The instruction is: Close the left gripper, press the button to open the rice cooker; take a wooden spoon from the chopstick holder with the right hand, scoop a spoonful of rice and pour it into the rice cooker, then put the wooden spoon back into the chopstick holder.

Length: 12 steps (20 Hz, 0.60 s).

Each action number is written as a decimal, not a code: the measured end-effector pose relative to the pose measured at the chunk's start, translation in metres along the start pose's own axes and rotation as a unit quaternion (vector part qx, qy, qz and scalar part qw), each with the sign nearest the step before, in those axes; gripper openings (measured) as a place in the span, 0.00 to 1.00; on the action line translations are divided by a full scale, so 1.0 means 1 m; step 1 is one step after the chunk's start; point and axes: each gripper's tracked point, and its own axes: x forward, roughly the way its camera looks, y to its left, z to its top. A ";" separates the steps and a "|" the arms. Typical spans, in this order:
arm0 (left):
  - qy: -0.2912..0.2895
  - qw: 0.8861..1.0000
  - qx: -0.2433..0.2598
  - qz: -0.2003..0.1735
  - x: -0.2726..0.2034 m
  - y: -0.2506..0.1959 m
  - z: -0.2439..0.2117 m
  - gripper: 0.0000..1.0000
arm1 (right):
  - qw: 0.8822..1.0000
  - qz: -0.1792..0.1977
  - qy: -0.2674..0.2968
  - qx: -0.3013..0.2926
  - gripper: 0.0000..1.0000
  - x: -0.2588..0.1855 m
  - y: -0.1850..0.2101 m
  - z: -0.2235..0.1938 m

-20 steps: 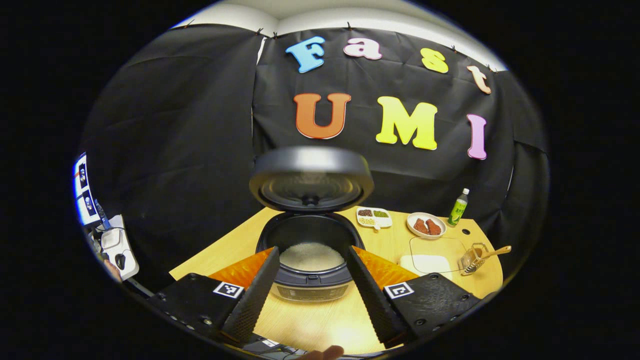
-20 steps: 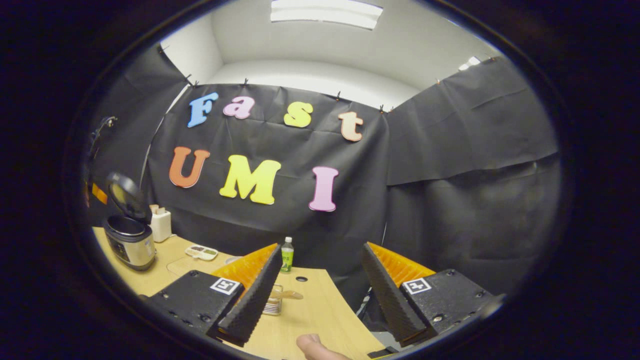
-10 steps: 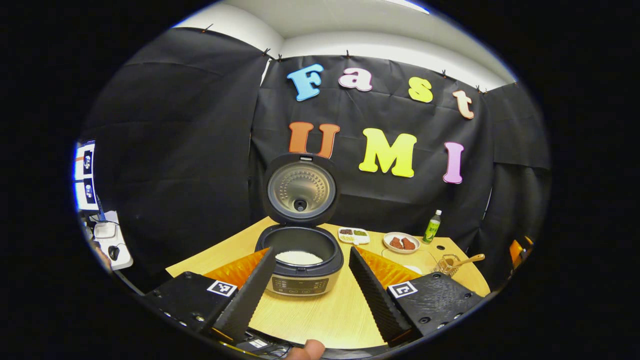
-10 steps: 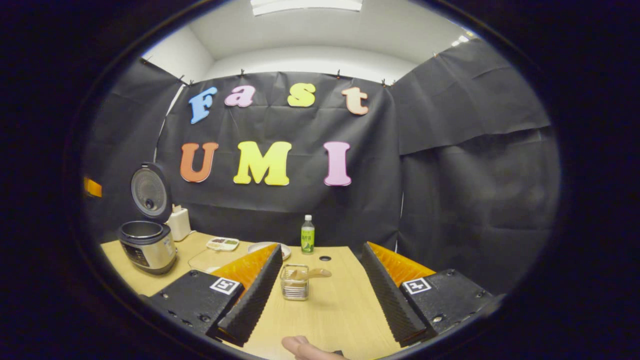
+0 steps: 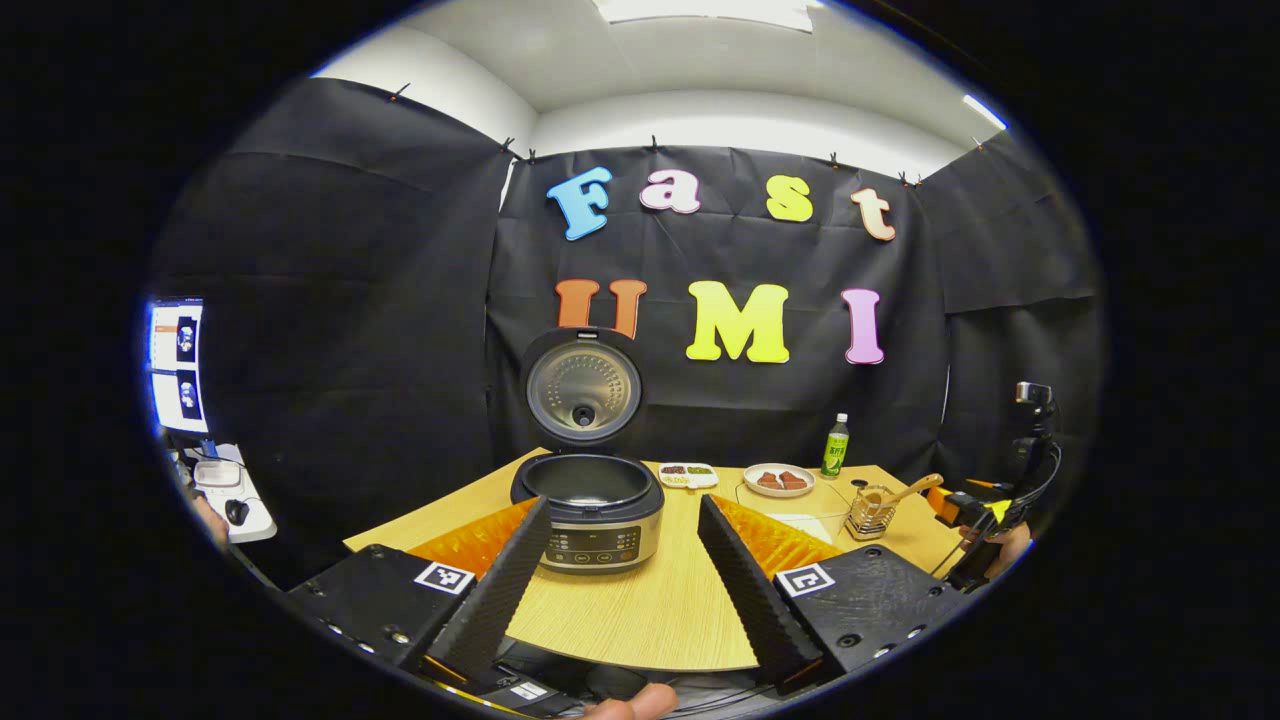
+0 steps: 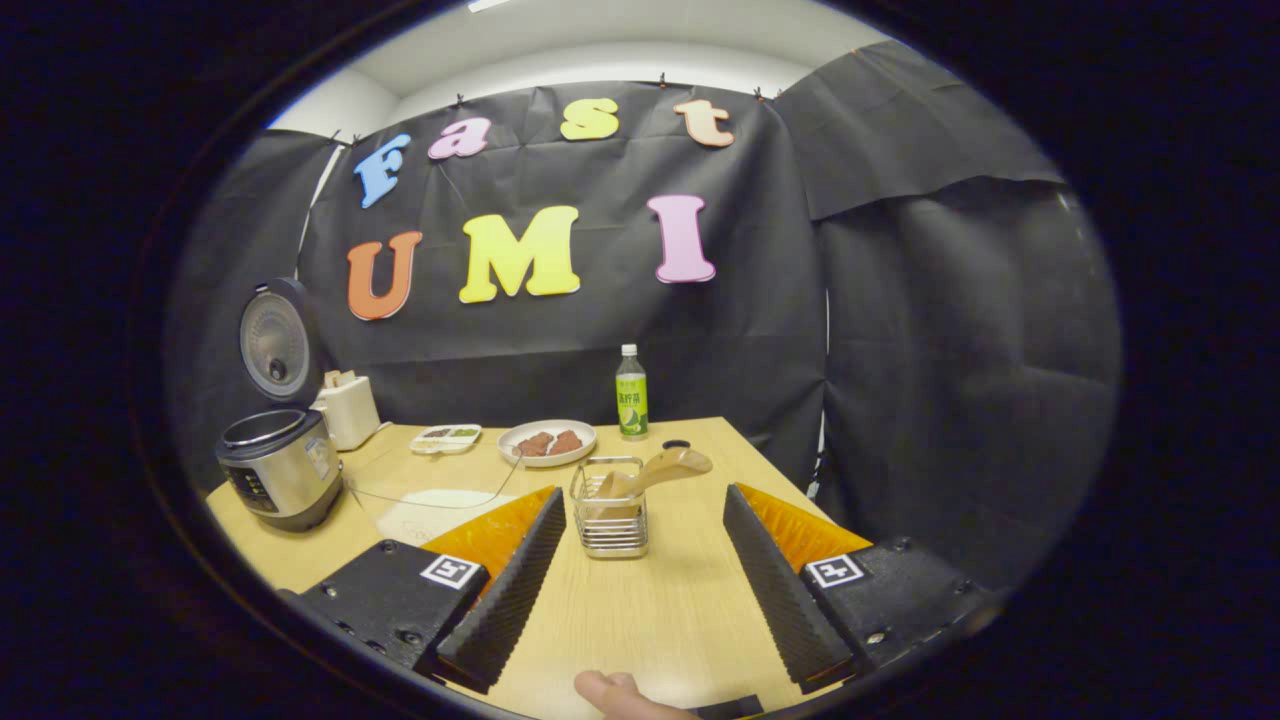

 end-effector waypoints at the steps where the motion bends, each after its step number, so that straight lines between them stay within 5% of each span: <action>1: -0.006 1.000 0.000 0.006 -0.005 0.002 -0.002 0.94 | 1.000 -0.008 0.008 0.014 1.00 0.010 0.000 -0.007; 4: -0.008 1.000 -0.020 -0.005 -0.014 -0.008 -0.014 0.94 | 0.998 -0.027 -0.008 0.051 0.99 0.046 0.002 -0.006; 5: -0.007 0.999 -0.028 -0.015 -0.014 -0.015 -0.018 0.94 | 0.998 -0.031 -0.006 0.051 0.87 0.059 0.004 -0.013; 7: -0.001 0.999 -0.029 -0.028 -0.010 -0.021 -0.028 0.94 | 0.998 -0.037 0.008 0.042 0.83 0.085 0.005 -0.019; 12: 0.011 0.999 -0.031 -0.026 -0.003 -0.012 -0.039 0.94 | 0.995 -0.041 -0.025 0.089 0.80 0.121 0.002 0.004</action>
